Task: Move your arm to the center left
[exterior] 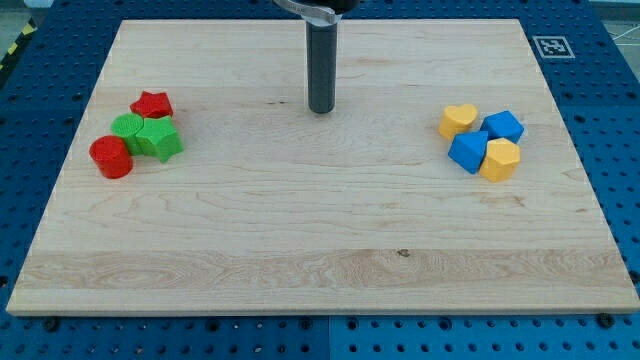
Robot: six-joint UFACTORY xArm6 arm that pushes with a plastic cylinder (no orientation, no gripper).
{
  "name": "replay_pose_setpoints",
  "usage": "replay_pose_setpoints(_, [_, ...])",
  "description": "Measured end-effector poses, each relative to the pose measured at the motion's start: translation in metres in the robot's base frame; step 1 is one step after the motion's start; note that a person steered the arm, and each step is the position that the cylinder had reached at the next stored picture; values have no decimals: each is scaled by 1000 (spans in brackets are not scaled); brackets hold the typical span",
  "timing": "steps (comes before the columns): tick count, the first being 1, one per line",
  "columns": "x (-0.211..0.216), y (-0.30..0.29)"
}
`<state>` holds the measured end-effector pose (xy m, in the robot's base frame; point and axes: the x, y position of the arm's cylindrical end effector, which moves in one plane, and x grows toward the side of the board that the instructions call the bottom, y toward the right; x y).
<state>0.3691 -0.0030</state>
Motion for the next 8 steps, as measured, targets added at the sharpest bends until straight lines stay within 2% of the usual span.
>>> replay_pose_setpoints(4, [0, 0])
replay_pose_setpoints(5, [0, -29])
replay_pose_setpoints(6, [0, -100])
replay_pose_setpoints(7, [-8, -141])
replay_pose_setpoints(8, [-72, -194])
